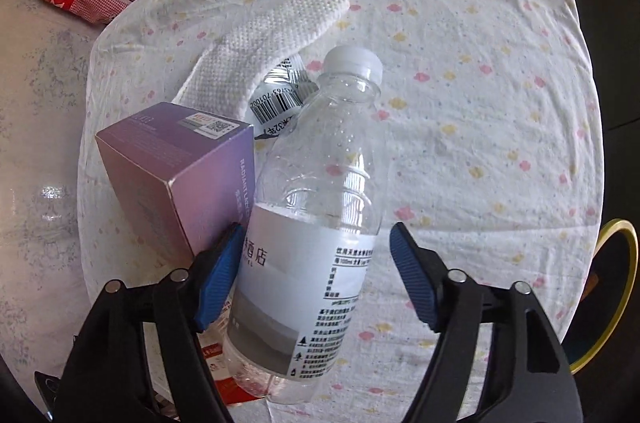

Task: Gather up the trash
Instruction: 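Carry the water bottle over the bin and open the right tool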

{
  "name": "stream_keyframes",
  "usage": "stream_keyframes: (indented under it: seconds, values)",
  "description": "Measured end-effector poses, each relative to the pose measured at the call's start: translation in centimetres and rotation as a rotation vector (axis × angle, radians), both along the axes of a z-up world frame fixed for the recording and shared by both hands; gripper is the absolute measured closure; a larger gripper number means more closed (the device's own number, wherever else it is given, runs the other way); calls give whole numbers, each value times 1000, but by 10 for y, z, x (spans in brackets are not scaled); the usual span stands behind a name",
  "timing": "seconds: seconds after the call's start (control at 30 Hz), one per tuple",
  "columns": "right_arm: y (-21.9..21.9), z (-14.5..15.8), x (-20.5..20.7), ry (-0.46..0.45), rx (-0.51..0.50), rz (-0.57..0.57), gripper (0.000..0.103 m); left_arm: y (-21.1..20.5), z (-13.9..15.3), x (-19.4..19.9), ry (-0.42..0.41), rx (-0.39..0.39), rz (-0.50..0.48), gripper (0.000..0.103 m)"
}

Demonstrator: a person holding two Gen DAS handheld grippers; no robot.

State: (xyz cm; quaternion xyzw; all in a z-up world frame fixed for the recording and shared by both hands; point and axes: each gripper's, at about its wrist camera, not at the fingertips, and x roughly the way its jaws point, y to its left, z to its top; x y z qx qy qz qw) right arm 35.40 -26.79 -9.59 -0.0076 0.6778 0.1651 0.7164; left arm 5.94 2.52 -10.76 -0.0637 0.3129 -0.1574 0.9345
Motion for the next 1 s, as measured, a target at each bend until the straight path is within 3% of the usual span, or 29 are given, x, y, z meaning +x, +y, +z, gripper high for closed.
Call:
stream_keyframes:
  seconds: [0.03,0.23,0.63,0.87,1.0]
  values:
    - [1,-1,0,10,7,6,51,0,0,0,1,-1,1,5]
    - [1,4,-10,-8,6,50,52,-4,-2,3,9,8,-6,5]
    - [-47,32,-46,-67,79,56,52,-18,1,2,4,39,-27,5]
    - [-93,43,-63,-99,125,-5,52,-31,6,0,-6,68,-49,5]
    - [-153,48,-72,-117,122,-98,52,-38,7,-1,-10,75,-64,5]
